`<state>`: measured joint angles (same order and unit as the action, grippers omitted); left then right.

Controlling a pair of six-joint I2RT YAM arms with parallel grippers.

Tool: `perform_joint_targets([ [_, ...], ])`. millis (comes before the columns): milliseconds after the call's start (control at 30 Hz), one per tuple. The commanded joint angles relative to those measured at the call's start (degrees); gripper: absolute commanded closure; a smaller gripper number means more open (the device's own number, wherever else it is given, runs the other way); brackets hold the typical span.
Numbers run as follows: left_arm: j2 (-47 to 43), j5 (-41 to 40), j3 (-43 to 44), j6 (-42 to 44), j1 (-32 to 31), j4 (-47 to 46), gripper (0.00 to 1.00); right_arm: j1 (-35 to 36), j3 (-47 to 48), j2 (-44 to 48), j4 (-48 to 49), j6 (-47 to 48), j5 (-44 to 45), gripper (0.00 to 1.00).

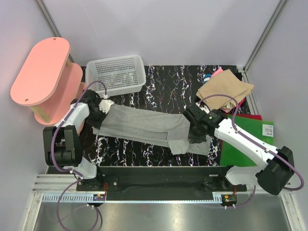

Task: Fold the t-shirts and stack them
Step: Fold the other side of the tshirt into a rectangle

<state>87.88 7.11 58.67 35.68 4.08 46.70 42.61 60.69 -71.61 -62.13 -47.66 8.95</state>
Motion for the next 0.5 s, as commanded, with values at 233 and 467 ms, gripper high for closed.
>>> perform_joint_targets([
  [233, 8.00, -0.44, 9.70, -2.02, -0.91, -1.61, 1.00, -4.46, 5.67, -10.56, 7.72, 6.88, -0.34, 1.00],
  [467, 13.81, -1.49, 14.27, -2.64, -1.35, -1.61, 0.94, -8.85, 7.08, -13.99, 10.09, 9.60, -0.77, 1.00],
])
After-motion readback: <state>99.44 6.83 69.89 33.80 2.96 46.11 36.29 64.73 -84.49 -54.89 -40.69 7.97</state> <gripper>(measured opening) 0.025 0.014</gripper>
